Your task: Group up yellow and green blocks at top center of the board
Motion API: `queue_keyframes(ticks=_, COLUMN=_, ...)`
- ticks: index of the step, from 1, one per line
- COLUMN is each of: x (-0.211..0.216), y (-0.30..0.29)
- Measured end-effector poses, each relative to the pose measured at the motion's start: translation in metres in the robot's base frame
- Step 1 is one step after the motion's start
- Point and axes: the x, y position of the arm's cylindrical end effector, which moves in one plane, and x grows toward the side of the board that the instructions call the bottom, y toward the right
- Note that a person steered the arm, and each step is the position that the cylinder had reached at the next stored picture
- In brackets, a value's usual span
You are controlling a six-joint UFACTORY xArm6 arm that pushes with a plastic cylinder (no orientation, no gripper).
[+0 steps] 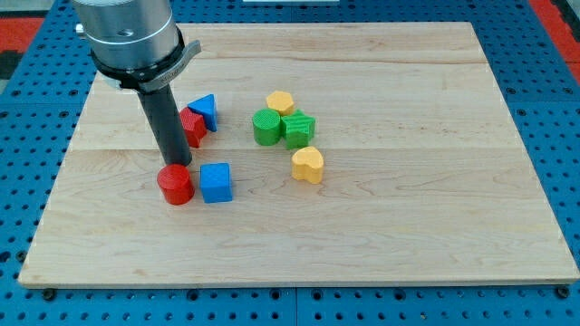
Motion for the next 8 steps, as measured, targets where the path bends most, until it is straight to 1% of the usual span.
queue_keyframes(ticks=5, x=0.000, y=0.008)
queue_keyframes(ticks=6, x=0.000, y=0.023)
queue_keyframes(ticks=7, x=-0.006, y=0.060)
queue_keyframes(ticks=8, x=-0.023, y=0.091)
